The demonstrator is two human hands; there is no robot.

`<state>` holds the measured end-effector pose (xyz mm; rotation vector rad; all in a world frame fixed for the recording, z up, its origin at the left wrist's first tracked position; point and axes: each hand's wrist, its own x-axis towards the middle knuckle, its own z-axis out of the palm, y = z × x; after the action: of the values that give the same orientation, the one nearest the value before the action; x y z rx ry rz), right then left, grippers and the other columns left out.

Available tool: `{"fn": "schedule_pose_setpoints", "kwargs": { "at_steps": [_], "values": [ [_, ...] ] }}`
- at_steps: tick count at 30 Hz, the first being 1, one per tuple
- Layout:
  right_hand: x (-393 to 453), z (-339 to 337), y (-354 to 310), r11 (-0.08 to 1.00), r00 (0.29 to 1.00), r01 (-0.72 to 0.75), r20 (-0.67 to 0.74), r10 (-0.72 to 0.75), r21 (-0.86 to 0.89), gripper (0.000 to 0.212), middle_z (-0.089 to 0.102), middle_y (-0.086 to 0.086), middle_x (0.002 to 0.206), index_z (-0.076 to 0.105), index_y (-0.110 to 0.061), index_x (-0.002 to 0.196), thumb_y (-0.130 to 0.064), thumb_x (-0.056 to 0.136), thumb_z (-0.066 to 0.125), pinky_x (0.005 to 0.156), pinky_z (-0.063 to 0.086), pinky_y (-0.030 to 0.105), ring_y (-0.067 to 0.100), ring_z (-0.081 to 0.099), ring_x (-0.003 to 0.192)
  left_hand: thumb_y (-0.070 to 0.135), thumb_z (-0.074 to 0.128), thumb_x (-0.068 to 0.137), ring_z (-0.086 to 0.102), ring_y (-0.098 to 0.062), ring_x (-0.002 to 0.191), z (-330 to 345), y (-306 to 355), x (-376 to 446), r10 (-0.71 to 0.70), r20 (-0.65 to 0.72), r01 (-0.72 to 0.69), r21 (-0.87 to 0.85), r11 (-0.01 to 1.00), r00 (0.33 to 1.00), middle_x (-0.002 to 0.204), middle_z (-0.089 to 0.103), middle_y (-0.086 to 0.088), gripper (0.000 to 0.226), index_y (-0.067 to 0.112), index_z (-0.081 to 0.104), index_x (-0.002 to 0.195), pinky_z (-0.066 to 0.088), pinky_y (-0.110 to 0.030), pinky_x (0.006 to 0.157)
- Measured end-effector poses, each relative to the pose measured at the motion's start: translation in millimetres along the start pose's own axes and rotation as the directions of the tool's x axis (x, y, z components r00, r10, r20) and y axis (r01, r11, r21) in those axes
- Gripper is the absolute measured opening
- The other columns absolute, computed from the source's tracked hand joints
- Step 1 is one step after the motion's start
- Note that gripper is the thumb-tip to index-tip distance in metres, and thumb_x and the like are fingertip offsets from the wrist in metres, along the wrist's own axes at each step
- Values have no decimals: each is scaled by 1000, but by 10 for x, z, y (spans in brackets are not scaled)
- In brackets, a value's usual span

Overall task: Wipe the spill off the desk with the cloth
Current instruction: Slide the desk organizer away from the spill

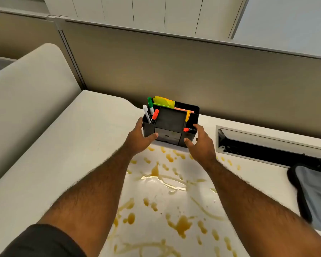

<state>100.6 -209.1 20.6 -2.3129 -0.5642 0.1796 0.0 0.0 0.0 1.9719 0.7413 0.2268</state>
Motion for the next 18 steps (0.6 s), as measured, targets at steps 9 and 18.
{"fn": "schedule_pose_setpoints", "kwargs": {
  "at_steps": [9, 18],
  "values": [
    [150, 163, 54, 996, 998, 10, -54, -15, -87, 28, 67, 7, 107, 59, -14, 108, -24, 85, 72, 79, 49, 33, 27, 63, 95, 11, 64, 82, 56, -26, 117, 113, 34, 84, -81, -53, 65, -248, 967, 995, 138, 54, -3, 71, 27, 34, 144, 51, -37, 93],
    [68, 291, -148, 994, 993, 96, -67, -100, -58, 18, 71, 7, 97, 64, -13, 96, -23, 83, 73, 71, 42, 26, 25, 63, 84, 10, 62, 80, 57, -22, 110, -22, -53, -110, -95, -220, 33, -271, 962, 971, 134, 55, 0, 73, 27, 34, 144, 50, -25, 83]
  ]
}}
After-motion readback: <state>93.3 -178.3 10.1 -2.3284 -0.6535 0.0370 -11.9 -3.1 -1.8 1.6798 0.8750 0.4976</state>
